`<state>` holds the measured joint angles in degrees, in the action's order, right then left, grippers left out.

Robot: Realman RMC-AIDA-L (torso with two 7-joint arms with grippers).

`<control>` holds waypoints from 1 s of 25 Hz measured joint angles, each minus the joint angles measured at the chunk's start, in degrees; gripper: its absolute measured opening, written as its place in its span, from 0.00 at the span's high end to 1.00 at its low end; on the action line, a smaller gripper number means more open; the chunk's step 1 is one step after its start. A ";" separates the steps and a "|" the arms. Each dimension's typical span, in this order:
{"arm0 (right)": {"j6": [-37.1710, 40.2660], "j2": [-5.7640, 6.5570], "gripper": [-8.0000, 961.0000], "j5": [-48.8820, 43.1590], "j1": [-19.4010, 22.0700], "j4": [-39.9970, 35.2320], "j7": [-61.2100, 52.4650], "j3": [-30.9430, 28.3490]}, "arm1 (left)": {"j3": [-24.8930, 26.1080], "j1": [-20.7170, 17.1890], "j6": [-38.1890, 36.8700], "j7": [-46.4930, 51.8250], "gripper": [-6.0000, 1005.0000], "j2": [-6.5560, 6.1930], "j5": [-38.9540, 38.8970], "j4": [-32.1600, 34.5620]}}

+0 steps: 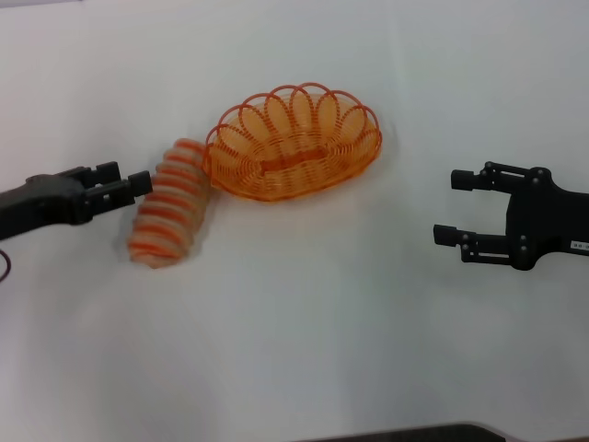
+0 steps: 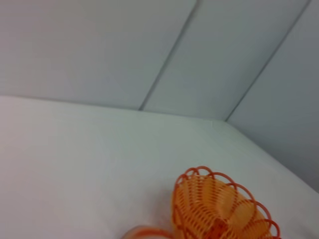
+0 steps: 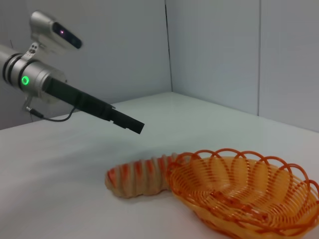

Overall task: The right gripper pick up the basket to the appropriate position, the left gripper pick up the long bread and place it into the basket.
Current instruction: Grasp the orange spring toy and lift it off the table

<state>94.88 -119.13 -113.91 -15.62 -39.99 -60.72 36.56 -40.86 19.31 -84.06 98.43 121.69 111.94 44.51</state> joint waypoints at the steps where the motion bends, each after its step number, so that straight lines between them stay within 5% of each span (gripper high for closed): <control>1: 0.02 -0.07 0.16 0.00 -0.09 0.00 -0.02 -0.07 | -0.22 0.76 0.29 4.61 0.28 0.08 2.38 1.96; 12: 0.00 -0.20 0.16 0.01 -1.44 0.73 -0.66 -0.12 | -8.43 8.67 -3.47 36.07 0.28 -0.09 24.70 21.29; 20: -0.97 -0.21 0.16 -0.54 -1.71 1.96 -0.29 0.44 | -16.82 15.06 -4.35 47.83 0.28 1.96 39.13 24.78; 25: -2.39 -0.22 0.16 -2.06 -1.73 2.36 0.58 0.60 | -20.63 16.26 -5.01 51.45 0.28 2.11 40.78 24.99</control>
<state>92.49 -119.34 -115.97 -17.34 -37.63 -60.14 37.16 -61.49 35.57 -89.07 149.88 123.80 152.71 69.50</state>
